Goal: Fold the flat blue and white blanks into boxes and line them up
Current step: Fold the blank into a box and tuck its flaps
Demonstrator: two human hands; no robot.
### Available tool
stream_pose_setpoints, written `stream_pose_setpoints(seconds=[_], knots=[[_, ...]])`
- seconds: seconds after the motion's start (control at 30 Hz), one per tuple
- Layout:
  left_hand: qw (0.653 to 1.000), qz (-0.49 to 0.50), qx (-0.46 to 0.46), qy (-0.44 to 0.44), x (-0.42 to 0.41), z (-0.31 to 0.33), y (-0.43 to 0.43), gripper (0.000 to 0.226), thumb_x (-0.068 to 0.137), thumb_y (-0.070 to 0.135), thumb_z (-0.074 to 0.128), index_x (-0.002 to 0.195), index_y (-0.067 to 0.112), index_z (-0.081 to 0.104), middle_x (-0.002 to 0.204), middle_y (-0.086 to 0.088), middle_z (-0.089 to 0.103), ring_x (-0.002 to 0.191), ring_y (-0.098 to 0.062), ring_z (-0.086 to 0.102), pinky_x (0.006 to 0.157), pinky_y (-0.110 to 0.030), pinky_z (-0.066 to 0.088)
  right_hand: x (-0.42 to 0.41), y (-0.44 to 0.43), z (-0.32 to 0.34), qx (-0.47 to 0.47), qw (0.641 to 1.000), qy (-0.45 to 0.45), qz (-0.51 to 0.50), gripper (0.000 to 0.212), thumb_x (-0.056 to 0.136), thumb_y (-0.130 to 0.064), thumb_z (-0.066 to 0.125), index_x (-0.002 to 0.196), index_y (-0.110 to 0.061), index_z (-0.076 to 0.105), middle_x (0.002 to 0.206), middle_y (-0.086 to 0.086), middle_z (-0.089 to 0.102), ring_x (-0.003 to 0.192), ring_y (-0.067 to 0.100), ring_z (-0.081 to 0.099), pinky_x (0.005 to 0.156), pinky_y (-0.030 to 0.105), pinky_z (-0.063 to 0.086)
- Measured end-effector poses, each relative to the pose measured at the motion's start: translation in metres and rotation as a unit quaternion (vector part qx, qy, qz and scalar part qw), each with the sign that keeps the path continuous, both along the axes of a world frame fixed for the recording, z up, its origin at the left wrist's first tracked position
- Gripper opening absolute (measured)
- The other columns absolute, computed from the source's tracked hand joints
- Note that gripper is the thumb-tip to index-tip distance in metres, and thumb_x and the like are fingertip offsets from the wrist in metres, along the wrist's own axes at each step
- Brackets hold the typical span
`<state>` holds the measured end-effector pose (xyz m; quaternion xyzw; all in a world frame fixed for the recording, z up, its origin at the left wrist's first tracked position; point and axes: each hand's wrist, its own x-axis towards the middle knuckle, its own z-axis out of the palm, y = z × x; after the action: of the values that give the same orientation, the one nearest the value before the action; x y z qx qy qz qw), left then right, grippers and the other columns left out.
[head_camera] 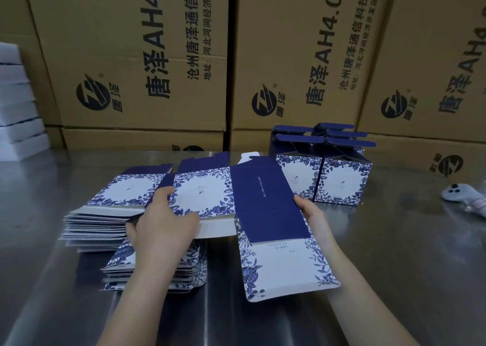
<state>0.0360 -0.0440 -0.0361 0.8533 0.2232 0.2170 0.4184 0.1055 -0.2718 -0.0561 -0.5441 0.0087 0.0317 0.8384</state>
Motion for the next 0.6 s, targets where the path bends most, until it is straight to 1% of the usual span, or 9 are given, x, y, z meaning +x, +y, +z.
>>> stream_pose_setpoints(seconds=[0.1,0.2,0.23,0.27,0.33,0.4,0.47,0.5,0.6], knots=[[1.000,-0.012,-0.004,-0.006,0.0007,-0.0002,-0.0003,0.059,0.082,0.016,0.066,0.136,0.027,0.047,0.077,0.023,0.040,0.093,-0.026,0.051,0.116,-0.054,0.026,-0.0006,0.0008,-0.0008,-0.009,1.000,0.002,0.003,0.029,0.100,-0.014,0.042,0.083,-0.009,0.065,0.060,-0.004,0.070,0.050,0.007,0.067,0.040,0.015,0.047],[0.999,-0.031,-0.024,-0.032,-0.0002,-0.0023,-0.0005,0.061,0.082,0.013,0.066,0.139,0.026,0.046,0.087,0.015,0.050,0.092,-0.025,0.051,0.112,-0.054,0.032,-0.0022,0.0006,0.0006,-0.004,1.000,0.004,0.006,0.028,0.100,-0.014,0.042,0.085,-0.009,0.064,0.060,-0.004,0.070,0.050,0.007,0.067,0.041,0.016,0.048],[0.998,-0.040,-0.030,-0.046,-0.0006,-0.0027,-0.0008,0.062,0.082,0.012,0.066,0.139,0.026,0.046,0.098,0.009,0.053,0.095,-0.025,0.051,0.105,-0.050,0.040,-0.0030,0.0005,0.0007,0.000,1.000,0.005,0.006,0.027,0.100,-0.014,0.041,0.085,-0.009,0.064,0.060,-0.004,0.070,0.050,0.007,0.067,0.041,0.016,0.048],[0.996,-0.046,-0.039,-0.062,-0.0003,-0.0034,-0.0010,0.062,0.083,0.011,0.066,0.139,0.026,0.045,0.110,0.005,0.053,0.096,-0.024,0.053,0.091,-0.041,0.047,-0.0038,0.0006,0.0012,-0.001,1.000,0.003,0.008,0.027,0.101,-0.014,0.041,0.086,-0.009,0.063,0.060,-0.005,0.070,0.050,0.006,0.067,0.041,0.016,0.048],[0.993,-0.056,-0.056,-0.089,0.0010,-0.0048,-0.0014,0.064,0.082,0.007,0.065,0.139,0.029,0.046,0.118,0.006,0.047,0.087,-0.013,0.056,0.063,-0.021,0.041,-0.0046,0.0002,0.0029,-0.014,1.000,-0.009,0.003,0.028,0.101,-0.012,0.039,0.087,-0.010,0.062,0.059,-0.008,0.070,0.051,0.002,0.066,0.041,0.014,0.047],[0.989,-0.066,-0.067,-0.115,0.0026,-0.0062,-0.0023,0.065,0.081,0.002,0.063,0.138,0.029,0.047,0.117,0.008,0.047,0.075,0.006,0.056,0.051,-0.010,0.035,-0.0043,-0.0008,0.0039,-0.026,0.999,-0.022,0.000,0.028,0.102,-0.013,0.038,0.087,-0.010,0.062,0.061,-0.009,0.070,0.052,0.000,0.066,0.044,0.013,0.047],[0.984,-0.078,-0.075,-0.143,0.0034,-0.0082,-0.0037,0.068,0.079,-0.004,0.061,0.138,0.027,0.048,0.117,0.007,0.049,0.070,0.025,0.049,0.053,-0.003,0.037,-0.0038,-0.0006,0.0051,-0.048,0.998,-0.025,-0.011,0.026,0.102,-0.014,0.038,0.094,-0.008,0.063,0.070,-0.008,0.071,0.056,-0.003,0.066,0.047,0.011,0.048],[0.982,-0.083,-0.074,-0.151,0.0031,-0.0082,-0.0045,0.069,0.078,-0.005,0.061,0.139,0.027,0.048,0.118,0.006,0.049,0.070,0.028,0.047,0.055,-0.001,0.036,-0.0018,-0.0008,0.0042,-0.066,0.997,-0.028,-0.021,0.025,0.102,-0.015,0.038,0.098,-0.007,0.062,0.076,-0.007,0.069,0.057,-0.006,0.065,0.049,0.010,0.047],[0.981,-0.099,-0.050,-0.160,0.0013,-0.0081,-0.0090,0.071,0.081,-0.004,0.064,0.141,0.028,0.046,0.126,0.008,0.049,0.088,0.010,0.047,0.072,-0.013,0.036,0.0009,0.0020,0.0052,-0.068,0.997,-0.033,-0.019,0.026,0.103,-0.015,0.037,0.117,-0.010,0.059,0.090,-0.011,0.065,0.064,-0.012,0.063,0.053,0.007,0.047]])
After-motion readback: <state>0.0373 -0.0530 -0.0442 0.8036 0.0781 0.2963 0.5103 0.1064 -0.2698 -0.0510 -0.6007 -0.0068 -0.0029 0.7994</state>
